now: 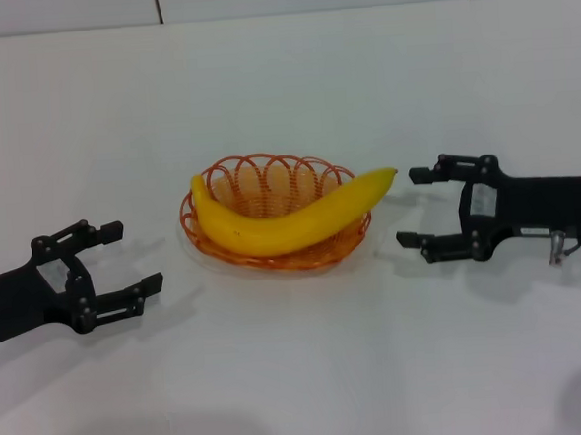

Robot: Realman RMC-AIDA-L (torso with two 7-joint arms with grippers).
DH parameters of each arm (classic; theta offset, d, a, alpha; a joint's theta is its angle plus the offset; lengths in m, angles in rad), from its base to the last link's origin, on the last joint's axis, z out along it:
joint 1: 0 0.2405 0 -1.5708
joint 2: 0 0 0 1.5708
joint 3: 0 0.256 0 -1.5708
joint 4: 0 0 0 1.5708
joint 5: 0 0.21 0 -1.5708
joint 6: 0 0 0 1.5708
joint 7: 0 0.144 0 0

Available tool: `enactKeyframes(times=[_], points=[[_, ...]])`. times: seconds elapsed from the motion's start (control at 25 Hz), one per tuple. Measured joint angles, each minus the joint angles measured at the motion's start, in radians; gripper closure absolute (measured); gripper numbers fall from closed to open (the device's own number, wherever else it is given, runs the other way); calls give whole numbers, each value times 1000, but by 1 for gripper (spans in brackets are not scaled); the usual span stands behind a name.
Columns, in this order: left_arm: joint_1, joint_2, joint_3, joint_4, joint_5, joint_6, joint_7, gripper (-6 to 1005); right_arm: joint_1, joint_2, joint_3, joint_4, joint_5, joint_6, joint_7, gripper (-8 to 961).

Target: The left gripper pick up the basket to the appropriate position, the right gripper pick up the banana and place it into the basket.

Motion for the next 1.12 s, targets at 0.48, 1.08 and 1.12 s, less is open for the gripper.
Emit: enactKeyframes(times=[0.48, 1.08, 1.12], points=[[11, 0, -6, 0, 1, -2, 1, 120, -34, -28, 64, -12, -40, -27, 39, 120], [10, 0, -6, 0, 1, -1, 1, 120, -29, -26, 59, -13, -42, -29, 39, 120], [10, 0, -6, 0, 1, -1, 1, 120, -29, -25, 59, -13, -42, -29, 40, 120]])
